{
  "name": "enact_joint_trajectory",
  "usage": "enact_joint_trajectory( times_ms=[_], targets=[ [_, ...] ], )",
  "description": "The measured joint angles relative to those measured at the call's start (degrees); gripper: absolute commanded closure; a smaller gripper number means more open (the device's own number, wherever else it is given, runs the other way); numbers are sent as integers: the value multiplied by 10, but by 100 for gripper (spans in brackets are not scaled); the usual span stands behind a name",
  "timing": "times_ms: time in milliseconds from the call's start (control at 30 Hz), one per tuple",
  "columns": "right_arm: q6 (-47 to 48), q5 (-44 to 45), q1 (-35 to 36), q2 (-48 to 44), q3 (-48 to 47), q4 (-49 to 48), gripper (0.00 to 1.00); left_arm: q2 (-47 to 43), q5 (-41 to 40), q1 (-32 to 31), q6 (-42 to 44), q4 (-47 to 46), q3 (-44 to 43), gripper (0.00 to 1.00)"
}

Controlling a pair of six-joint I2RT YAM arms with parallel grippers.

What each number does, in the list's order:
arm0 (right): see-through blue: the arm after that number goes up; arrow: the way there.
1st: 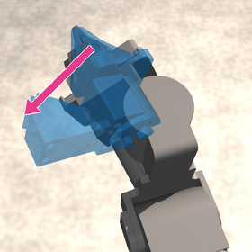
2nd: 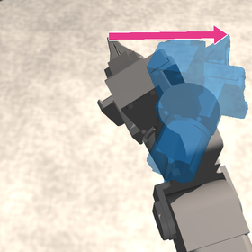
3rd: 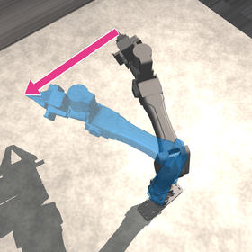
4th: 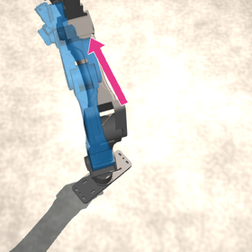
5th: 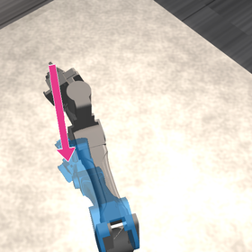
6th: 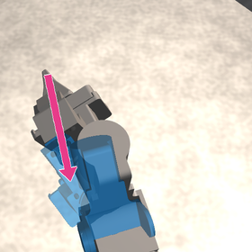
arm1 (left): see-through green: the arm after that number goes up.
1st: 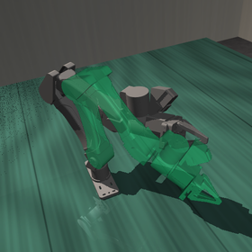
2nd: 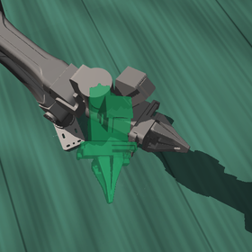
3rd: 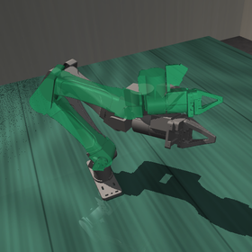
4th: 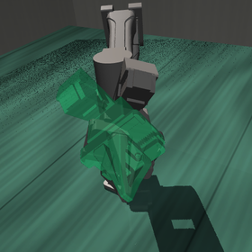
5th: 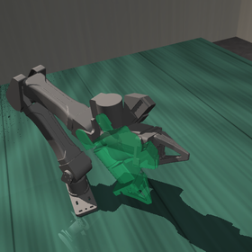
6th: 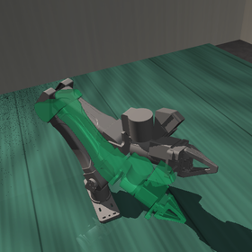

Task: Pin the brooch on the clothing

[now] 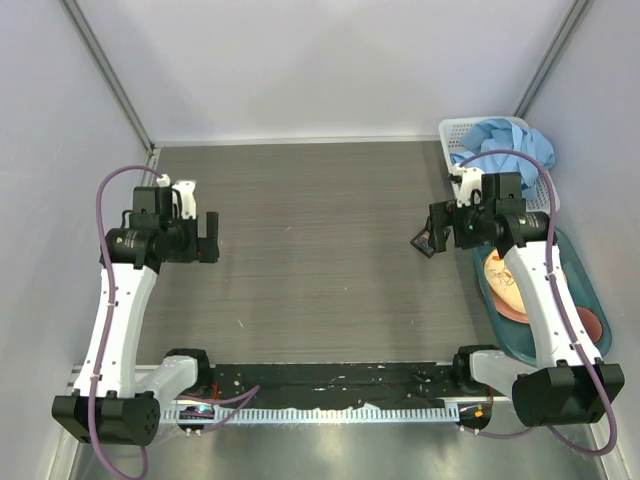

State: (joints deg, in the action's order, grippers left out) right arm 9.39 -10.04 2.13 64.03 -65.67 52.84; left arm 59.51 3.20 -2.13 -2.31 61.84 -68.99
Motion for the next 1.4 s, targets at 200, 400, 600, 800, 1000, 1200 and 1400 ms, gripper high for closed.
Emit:
enact_joint_trajectory(
  times_ms=[200, 400, 600, 800, 1000, 1200, 1400],
  targets=[
    [-3, -34, 0, 28, -74, 17, 0, -2, -4, 0, -16, -3, -15, 0],
    [-3, -18, -9, 91, -180, 24, 0, -10, -17, 0, -20, -18, -50, 0],
    [-20, -3, -103, 174, -300, -10, 0, -16, -10, 0, -26, -50, -61, 0],
    [-69, 48, -191, 304, -399, -67, 0, -15, 17, 0, -42, -93, -25, 0],
    [-127, 101, -226, 445, -470, -100, 0, -4, 37, 0, -53, -123, 1, 0],
    [-143, 132, -228, 516, -482, -137, 0, 11, 60, 0, -64, -144, 3, 1],
    [-144, 141, -228, 557, -499, -177, 0, 26, 75, 0, -74, -159, 5, 0]
  ],
)
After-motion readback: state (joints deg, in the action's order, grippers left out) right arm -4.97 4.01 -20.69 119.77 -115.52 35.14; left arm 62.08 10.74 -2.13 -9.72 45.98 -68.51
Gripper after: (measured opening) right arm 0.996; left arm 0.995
